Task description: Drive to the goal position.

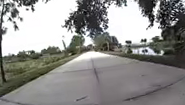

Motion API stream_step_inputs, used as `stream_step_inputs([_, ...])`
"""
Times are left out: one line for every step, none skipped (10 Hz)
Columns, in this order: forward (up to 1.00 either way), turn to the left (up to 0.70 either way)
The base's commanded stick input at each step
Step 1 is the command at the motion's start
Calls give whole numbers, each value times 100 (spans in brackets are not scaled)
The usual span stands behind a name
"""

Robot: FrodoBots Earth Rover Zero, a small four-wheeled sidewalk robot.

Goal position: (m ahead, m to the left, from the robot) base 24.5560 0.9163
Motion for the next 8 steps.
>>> stream_step_inputs([85,1])
stream_step_inputs([85,0])
stream_step_inputs([85,0])
stream_step_inputs([85,0])
stream_step_inputs([85,0])
stream_step_inputs([85,0])
stream_step_inputs([85,0])
stream_step_inputs([85,0])
